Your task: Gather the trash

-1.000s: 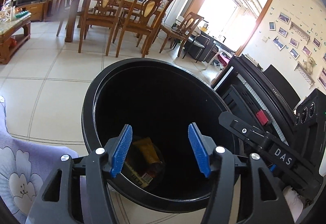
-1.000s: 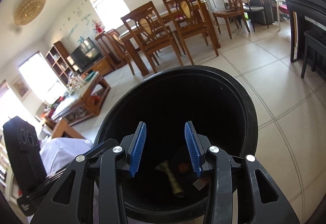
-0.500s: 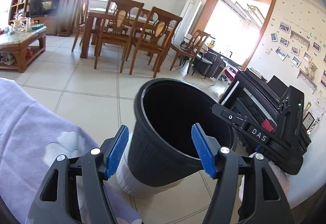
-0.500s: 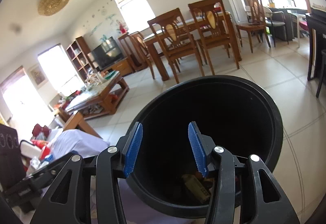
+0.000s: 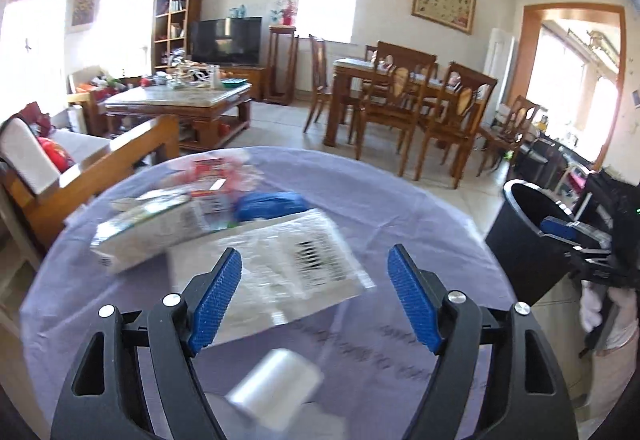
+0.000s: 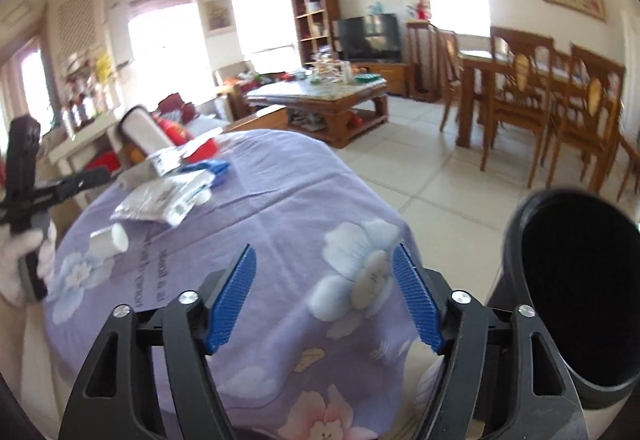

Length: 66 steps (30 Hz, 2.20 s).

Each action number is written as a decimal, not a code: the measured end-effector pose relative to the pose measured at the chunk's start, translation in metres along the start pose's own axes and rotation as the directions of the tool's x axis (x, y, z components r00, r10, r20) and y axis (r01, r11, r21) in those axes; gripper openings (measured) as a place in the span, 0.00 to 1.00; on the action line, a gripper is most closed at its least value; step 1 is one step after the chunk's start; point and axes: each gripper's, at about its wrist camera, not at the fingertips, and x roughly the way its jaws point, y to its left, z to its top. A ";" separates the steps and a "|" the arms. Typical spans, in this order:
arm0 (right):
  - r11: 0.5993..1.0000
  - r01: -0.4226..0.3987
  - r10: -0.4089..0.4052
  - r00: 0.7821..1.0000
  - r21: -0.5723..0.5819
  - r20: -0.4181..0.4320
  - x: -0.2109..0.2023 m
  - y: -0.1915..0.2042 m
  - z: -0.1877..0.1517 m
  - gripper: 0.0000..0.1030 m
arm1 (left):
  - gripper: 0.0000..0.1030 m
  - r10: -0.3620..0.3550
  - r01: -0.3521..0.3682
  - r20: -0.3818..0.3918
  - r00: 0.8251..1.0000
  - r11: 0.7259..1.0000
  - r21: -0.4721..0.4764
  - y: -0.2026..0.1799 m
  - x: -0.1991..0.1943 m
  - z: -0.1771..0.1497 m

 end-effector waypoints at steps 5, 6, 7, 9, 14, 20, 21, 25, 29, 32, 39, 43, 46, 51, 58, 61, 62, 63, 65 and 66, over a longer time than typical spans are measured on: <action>0.894 0.021 -0.016 1.000 -0.448 0.015 0.024 0.123 0.017 0.78 | 0.76 0.146 -0.129 -0.094 0.985 0.978 0.165 0.068 0.016 -0.012; 0.857 0.017 -0.016 1.000 -0.514 0.007 0.032 0.144 0.016 0.78 | 0.76 0.167 -0.143 -0.112 0.980 0.969 0.201 0.079 0.019 -0.019; 0.818 0.013 -0.015 1.000 -0.575 0.002 0.041 0.162 0.015 0.78 | 0.76 0.190 -0.157 -0.126 0.974 0.959 0.236 0.089 0.023 -0.023; 0.741 0.016 -0.018 1.000 -0.671 0.004 0.060 0.190 0.013 0.78 | 0.76 0.208 -0.156 -0.158 0.965 0.944 0.291 0.106 0.034 -0.026; 0.640 -0.023 0.003 1.000 -0.768 -0.027 0.103 0.224 0.024 0.78 | 0.76 0.190 -0.108 -0.204 0.960 0.928 0.356 0.136 0.050 -0.023; 0.579 -0.051 -0.003 0.998 -0.814 -0.065 0.151 0.234 0.033 0.78 | 0.81 0.117 -0.023 -0.223 0.968 0.922 0.386 0.157 0.063 -0.009; 0.574 -0.054 -0.004 0.998 -0.817 -0.069 0.157 0.235 0.034 0.78 | 0.81 0.104 -0.002 -0.233 0.967 0.916 0.402 0.156 0.067 -0.008; 0.565 -0.057 0.003 0.998 -0.823 -0.067 0.175 0.241 0.035 0.78 | 0.83 0.072 0.050 -0.252 0.965 0.893 0.448 0.151 0.083 -0.007; 0.571 -0.080 0.017 0.996 -0.817 -0.086 0.186 0.244 0.033 0.71 | 0.86 0.069 0.060 -0.247 0.967 0.876 0.478 0.145 0.095 -0.008; 0.581 -0.102 0.007 0.993 -0.808 -0.120 0.197 0.246 0.036 0.44 | 0.86 0.078 0.048 -0.228 0.970 0.863 0.503 0.143 0.099 -0.007; 0.684 -0.147 0.075 0.988 -0.715 -0.131 0.190 0.235 0.061 0.16 | 0.70 0.000 0.097 -0.241 0.971 0.915 0.391 0.149 0.097 0.004; 0.735 -0.163 0.108 0.986 -0.659 -0.123 0.174 0.226 0.072 0.15 | 0.65 0.028 0.055 -0.223 0.974 0.932 0.357 0.148 0.093 0.007; 0.782 -0.184 0.143 0.983 -0.595 -0.116 0.157 0.216 0.079 0.14 | 0.60 0.022 0.036 -0.195 0.981 0.957 0.286 0.148 0.082 0.010; 0.878 -0.276 0.247 0.961 -0.392 -0.124 0.131 0.182 0.092 0.13 | 0.59 0.054 -0.008 -0.170 0.984 0.966 0.259 0.141 0.068 0.009; 0.916 -0.390 0.383 0.920 -0.093 -0.084 0.098 0.137 0.094 0.11 | 0.58 -0.026 0.050 -0.132 0.991 0.983 0.179 0.122 0.039 0.010; 0.904 -0.428 0.427 0.903 0.005 -0.052 0.082 0.123 0.087 0.10 | 0.57 -0.071 0.085 -0.102 0.992 0.986 0.144 0.109 0.024 0.012; 0.899 -0.438 0.439 0.898 0.031 -0.042 0.078 0.117 0.086 0.09 | 0.57 -0.073 0.085 -0.094 0.993 0.986 0.141 0.104 0.020 0.012; 0.894 -0.445 0.447 0.894 0.056 -0.032 0.074 0.114 0.082 0.08 | 0.57 -0.077 0.088 -0.088 0.993 0.986 0.141 0.099 0.017 0.012; 0.882 -0.460 0.464 0.886 0.102 -0.014 0.066 0.106 0.077 0.08 | 0.56 -0.087 0.097 -0.074 0.993 0.986 0.138 0.087 0.010 0.011; 0.879 -0.463 0.467 0.884 0.117 -0.006 0.064 0.103 0.075 0.08 | 0.56 -0.088 0.097 -0.070 0.994 0.986 0.138 0.083 0.007 0.010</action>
